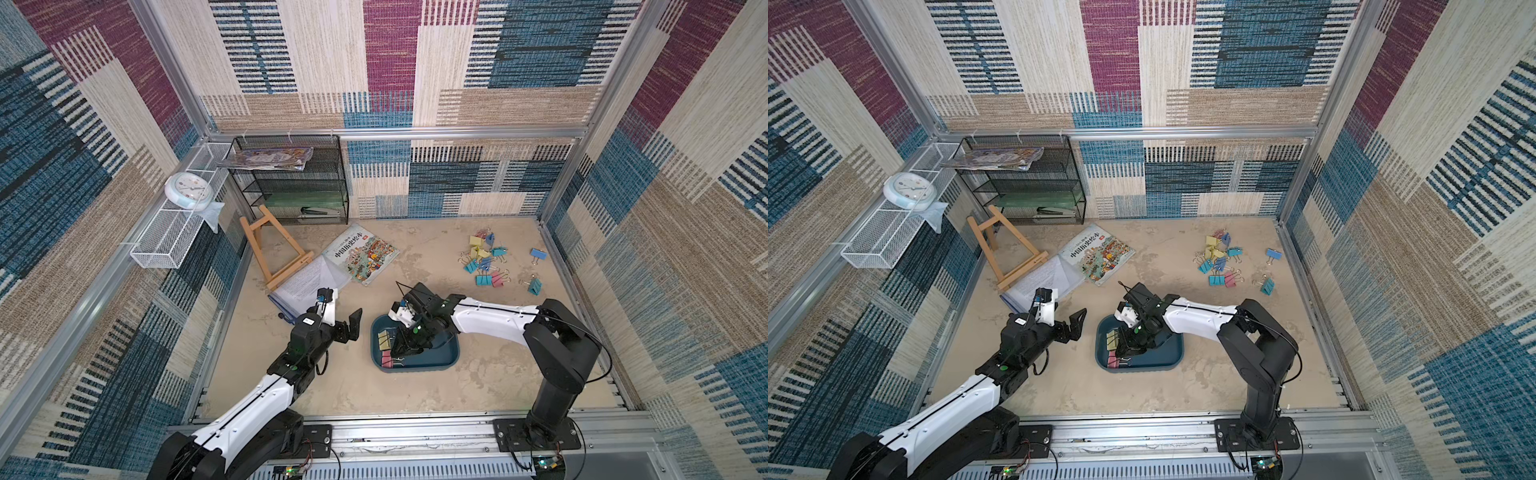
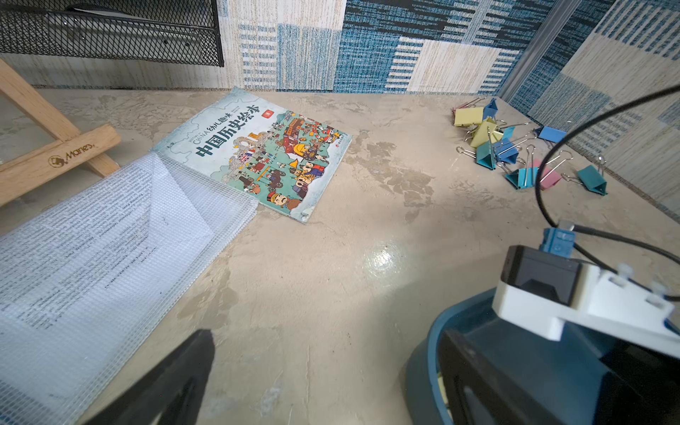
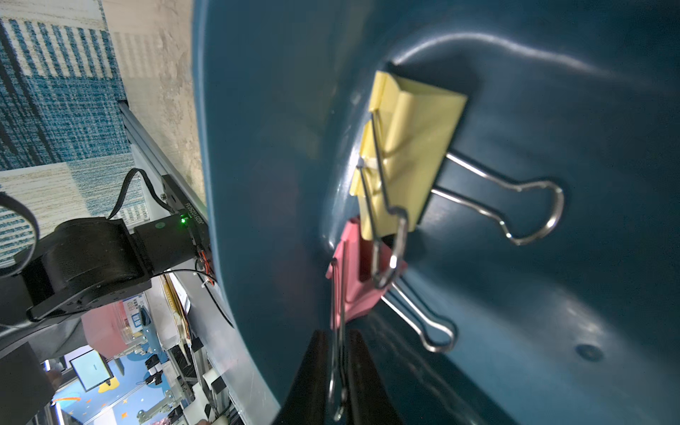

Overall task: Put the binder clips in the storage box
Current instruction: Place the binder clip in the storage box, then pick up the binder clip at the center of the board.

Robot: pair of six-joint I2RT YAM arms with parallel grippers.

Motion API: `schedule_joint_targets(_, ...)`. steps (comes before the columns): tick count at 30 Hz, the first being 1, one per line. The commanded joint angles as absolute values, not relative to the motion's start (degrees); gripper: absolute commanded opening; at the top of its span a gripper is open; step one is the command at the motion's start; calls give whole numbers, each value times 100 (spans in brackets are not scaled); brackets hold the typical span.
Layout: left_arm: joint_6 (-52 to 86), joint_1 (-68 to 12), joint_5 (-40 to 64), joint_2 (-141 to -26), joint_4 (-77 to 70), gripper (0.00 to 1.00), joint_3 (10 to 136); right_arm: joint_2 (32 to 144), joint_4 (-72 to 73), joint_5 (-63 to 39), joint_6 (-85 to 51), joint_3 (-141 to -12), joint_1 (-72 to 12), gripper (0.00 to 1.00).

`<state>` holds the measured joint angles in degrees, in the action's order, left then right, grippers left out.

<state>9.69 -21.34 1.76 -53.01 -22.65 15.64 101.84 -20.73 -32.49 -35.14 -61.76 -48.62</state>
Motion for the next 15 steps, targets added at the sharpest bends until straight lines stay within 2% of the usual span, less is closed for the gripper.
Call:
schedule_joint_targets(1,905,-2127,175,-5288,-2364,99,1554,9976,-2082,-2850,-3513,-6216,-4865,25)
schedule_joint_targets(8,914,-2127,177,-5284,-2373,99,1551,9191,-2429,-1685,-3278,-6504,-4424,32)
schedule_joint_targets(11,914,-2123,176,-5282,-2373,99,1551,8772,-2281,-1278,-3281,-6489,-3797,33)
schedule_joint_targets(15,923,-2127,190,-5283,-2377,99,1554,8317,-2029,-83,-3506,-6389,-2878,31)
